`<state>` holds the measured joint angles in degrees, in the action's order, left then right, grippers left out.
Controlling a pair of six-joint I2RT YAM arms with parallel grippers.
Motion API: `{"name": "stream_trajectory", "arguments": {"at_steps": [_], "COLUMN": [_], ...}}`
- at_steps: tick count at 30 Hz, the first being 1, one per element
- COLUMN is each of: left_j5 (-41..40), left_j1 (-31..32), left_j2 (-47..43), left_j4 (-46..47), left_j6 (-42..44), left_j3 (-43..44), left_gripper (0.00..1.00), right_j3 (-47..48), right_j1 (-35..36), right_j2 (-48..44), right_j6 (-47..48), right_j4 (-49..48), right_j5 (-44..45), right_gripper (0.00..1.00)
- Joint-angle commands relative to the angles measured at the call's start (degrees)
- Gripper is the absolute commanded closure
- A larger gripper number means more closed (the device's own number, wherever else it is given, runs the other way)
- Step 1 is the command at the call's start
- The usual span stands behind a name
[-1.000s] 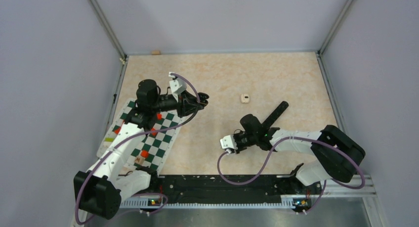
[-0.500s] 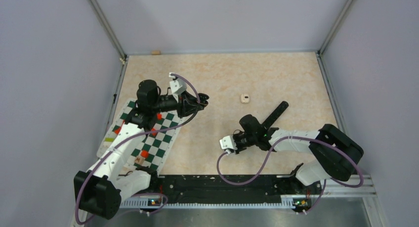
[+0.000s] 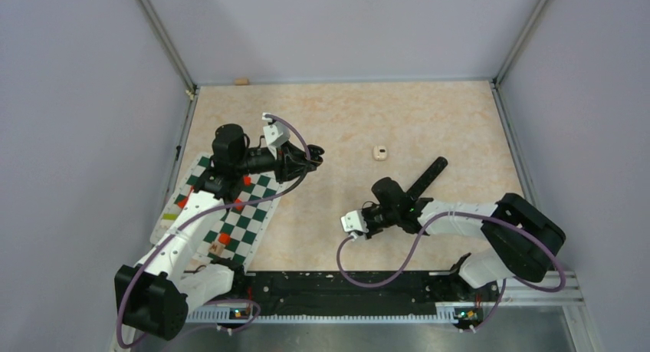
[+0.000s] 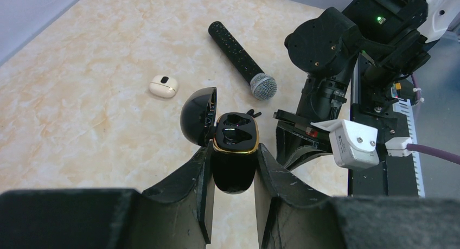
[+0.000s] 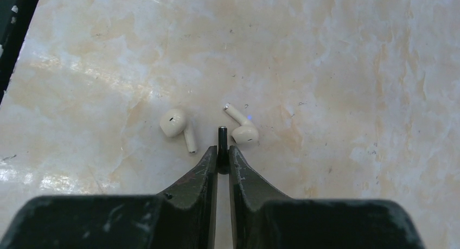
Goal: Insert the wireless bluetooth earbuds into the charging case
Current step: Adjust the earbud at the center of the board.
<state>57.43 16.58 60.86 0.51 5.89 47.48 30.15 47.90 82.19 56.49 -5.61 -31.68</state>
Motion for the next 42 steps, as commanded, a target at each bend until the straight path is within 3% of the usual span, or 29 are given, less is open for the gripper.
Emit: {"name": "stream_trajectory", "arguments": {"at_steps": [1,8,15,36,38,42], "left_j5": [0.7,0.8,0.8,0.9,0.9,0.9], "left_j1": [-0.3,-0.2,-0.2,-0.3,-0.2,-0.2], "left_j2": [-1.7,-1.7,-2.1,-2.2,-2.2,-2.4], "left_j4": [3.4,3.4,3.3,3.4,3.4,3.4], "left_j6": [-0.1,-0.2,-0.2,-0.4,-0.3,-0.3], "left_j3": [-0.4,-0.3,-0.4,-0.3,-0.3,-0.3], "left_gripper": [1.00,1.00,1.00,1.00,1.00,1.00], "right_j3": [2.2,2.6,4.9,14.5,15.6,16.4], "right_j1": [0.8,-1.3,-6.1,-5.1,-4.7,-4.5], "right_j2": [-3.9,-8.7,-5.3,8.5,9.6,10.0], "right_j6": [0.2,-2.8,-10.5,-25.6,-26.3,-26.5], "right_j4": [4.2,5.3,4.1,-0.7,-0.1,1.1], "right_j5": [-2.0,-3.3,-0.1,28.2,29.9,30.3], "right_gripper": [0.90,0.93,0.95,0.99,0.95,0.72]}}
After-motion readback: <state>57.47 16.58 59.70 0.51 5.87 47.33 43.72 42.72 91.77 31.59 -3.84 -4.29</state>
